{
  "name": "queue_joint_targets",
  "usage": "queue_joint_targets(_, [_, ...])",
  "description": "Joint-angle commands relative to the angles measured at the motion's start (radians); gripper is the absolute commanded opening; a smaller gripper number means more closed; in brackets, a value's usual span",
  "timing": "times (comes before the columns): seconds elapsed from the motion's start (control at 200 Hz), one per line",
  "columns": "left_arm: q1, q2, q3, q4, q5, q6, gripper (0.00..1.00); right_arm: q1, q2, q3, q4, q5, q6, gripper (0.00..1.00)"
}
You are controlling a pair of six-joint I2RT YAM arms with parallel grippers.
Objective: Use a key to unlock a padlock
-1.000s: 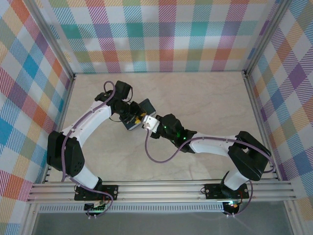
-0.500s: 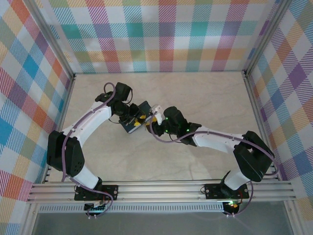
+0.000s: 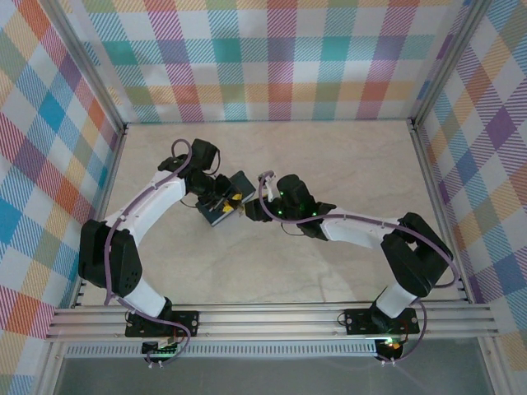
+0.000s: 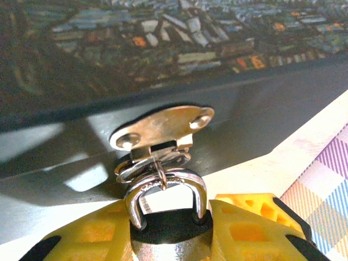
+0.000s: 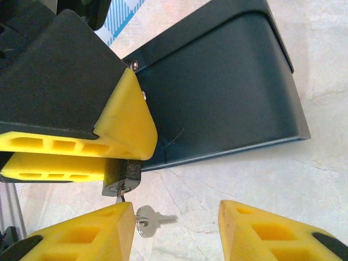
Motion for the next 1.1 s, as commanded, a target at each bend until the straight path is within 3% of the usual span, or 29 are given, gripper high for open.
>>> queue_joint_targets(0.0, [-0.001,-0.042,0.0,0.034,0.046,0.001,0.06,0.009,-0.007,-0.025,0.13,-0.094,0.052,0.45])
queue_joint_targets(0.44, [0.01,-0.049,-0.017,0.047,0.05,-0.011,0.07,0.011,-0.01,-0.135,0.389,-0.153,0.199,0.5])
queue_joint_targets(1.1, [0.01,-0.084,-0.038,0.061,0.077,-0.028,0.07,0.033,0.101,-0.011,0.342,-0.089,0.263,0.41])
